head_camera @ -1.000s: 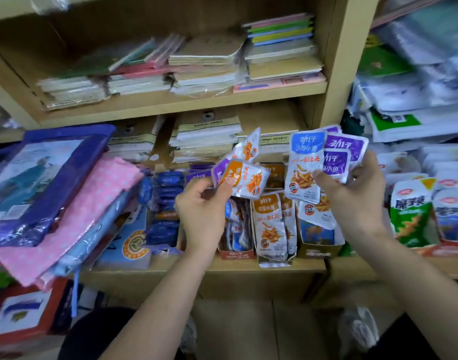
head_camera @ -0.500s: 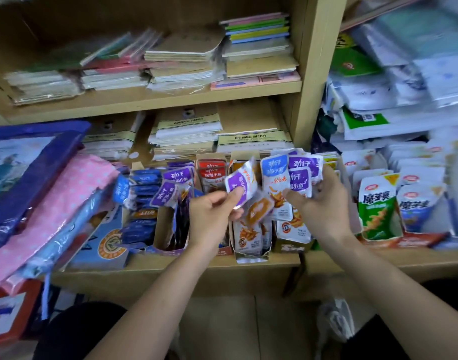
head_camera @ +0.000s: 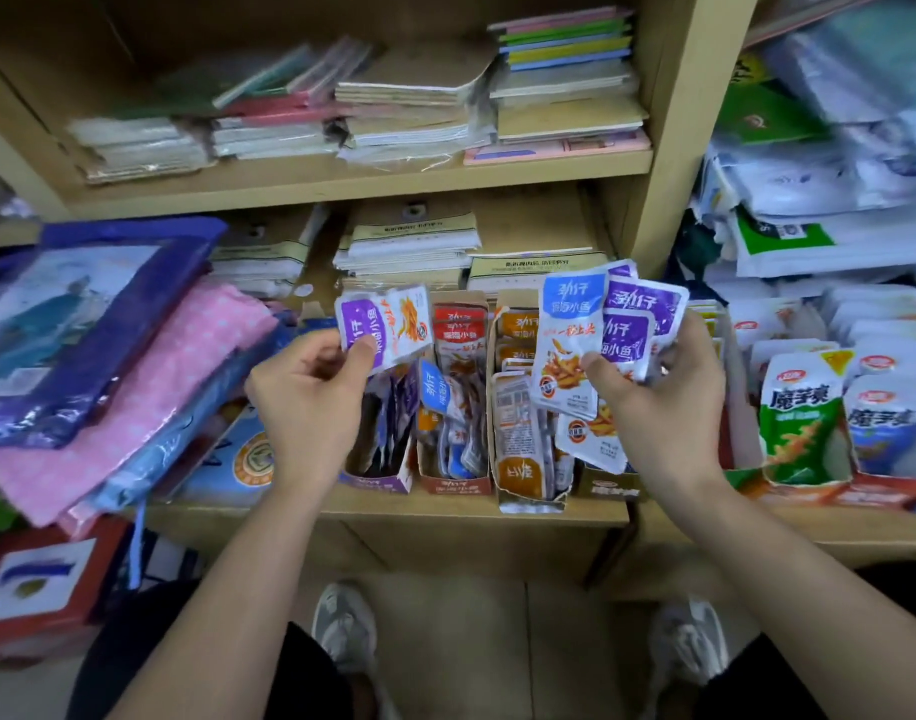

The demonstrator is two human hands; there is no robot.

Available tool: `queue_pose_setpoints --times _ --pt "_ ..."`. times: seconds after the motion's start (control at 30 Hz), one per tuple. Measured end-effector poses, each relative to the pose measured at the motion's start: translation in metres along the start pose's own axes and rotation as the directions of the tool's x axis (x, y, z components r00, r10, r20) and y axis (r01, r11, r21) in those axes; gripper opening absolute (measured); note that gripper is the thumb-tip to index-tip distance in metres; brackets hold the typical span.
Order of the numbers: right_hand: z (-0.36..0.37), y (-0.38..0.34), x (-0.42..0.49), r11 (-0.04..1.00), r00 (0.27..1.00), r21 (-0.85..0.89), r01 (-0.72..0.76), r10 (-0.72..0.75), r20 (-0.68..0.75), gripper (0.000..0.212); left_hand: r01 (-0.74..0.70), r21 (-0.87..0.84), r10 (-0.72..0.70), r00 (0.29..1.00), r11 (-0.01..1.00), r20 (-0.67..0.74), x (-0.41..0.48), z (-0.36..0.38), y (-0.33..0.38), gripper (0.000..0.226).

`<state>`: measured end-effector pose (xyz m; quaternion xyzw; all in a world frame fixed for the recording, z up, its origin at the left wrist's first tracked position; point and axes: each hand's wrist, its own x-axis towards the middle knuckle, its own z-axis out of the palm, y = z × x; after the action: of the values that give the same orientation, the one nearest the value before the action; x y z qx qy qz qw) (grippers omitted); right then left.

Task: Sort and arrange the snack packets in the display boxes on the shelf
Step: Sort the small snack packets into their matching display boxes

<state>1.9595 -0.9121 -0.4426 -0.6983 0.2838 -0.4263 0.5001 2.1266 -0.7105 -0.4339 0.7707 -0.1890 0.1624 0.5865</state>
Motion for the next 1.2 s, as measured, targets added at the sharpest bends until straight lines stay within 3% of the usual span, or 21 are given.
queue_pose_setpoints --times 0.13,0.23,0.3,0.37,0.43,0.47,0.53,0.6,0.63,0.7,0.8,0.9,1.07,1.2 --pt "0.014 0.002 -0.006 1.000 0.997 0.022 -0.012 0.010 0.074 0.047 -0.004 0.040 0.007 0.997 0.999 -0.073 0.014 -0.022 -0.011 0.001" --pt "0.025 0.001 -0.009 0.998 0.993 0.046 -0.030 0.025 0.119 0.045 -0.056 0.283 0.031 0.995 0.957 0.091 0.014 -0.028 -0.029 0.009" --pt "0.033 0.001 -0.010 0.998 0.985 0.044 -0.053 0.045 0.165 0.044 -0.123 0.482 -0.003 0.968 0.868 0.253 0.006 -0.023 -0.036 0.016" --pt "0.041 0.000 -0.011 0.994 0.970 0.044 -0.099 0.086 0.226 0.045 -0.144 0.579 -0.136 0.901 0.803 0.412 0.001 -0.017 -0.038 0.020" --pt "0.048 -0.001 -0.010 0.981 0.942 0.074 -0.177 0.147 0.301 0.046 -0.051 0.580 -0.260 0.859 0.813 0.440 -0.002 -0.018 -0.031 0.031" --pt "0.051 -0.002 -0.010 0.970 0.923 0.094 -0.224 0.180 0.340 0.045 -0.012 0.541 -0.243 0.885 0.841 0.396 -0.002 -0.020 -0.027 0.037" --pt "0.055 -0.006 -0.010 0.931 0.874 0.151 -0.333 0.245 0.419 0.044 -0.053 0.425 -0.066 0.963 0.904 0.261 -0.002 -0.026 -0.017 0.036" --pt "0.059 -0.011 -0.013 0.868 0.814 0.233 -0.439 0.274 0.511 0.044 0.017 0.188 -0.066 0.964 0.982 0.257 -0.007 -0.028 -0.001 0.030" --pt "0.061 -0.014 -0.016 0.828 0.781 0.276 -0.487 0.272 0.562 0.044 0.159 0.027 -0.159 0.931 0.987 0.329 -0.012 -0.027 0.008 0.033" --pt "0.066 -0.020 -0.021 0.761 0.711 0.322 -0.563 0.248 0.658 0.040 0.444 -0.164 -0.308 0.801 0.881 0.514 -0.023 -0.019 0.021 0.029" --pt "0.073 -0.025 -0.029 0.711 0.645 0.316 -0.629 0.249 0.723 0.028 0.538 -0.187 -0.330 0.717 0.822 0.614 -0.036 -0.011 0.023 0.022" --pt "0.081 -0.025 -0.037 0.691 0.644 0.298 -0.659 0.314 0.697 0.030 0.554 -0.217 -0.332 0.720 0.804 0.609 -0.040 -0.007 0.016 0.026" --pt "0.085 -0.022 -0.043 0.739 0.652 0.275 -0.615 0.281 0.704 0.053 0.566 -0.225 -0.356 0.730 0.793 0.583 -0.049 -0.005 0.010 0.039" --pt "0.087 -0.021 -0.044 0.782 0.746 0.271 -0.562 0.337 0.574 0.047 0.598 -0.284 -0.368 0.733 0.749 0.572 -0.051 -0.009 0.010 0.053"
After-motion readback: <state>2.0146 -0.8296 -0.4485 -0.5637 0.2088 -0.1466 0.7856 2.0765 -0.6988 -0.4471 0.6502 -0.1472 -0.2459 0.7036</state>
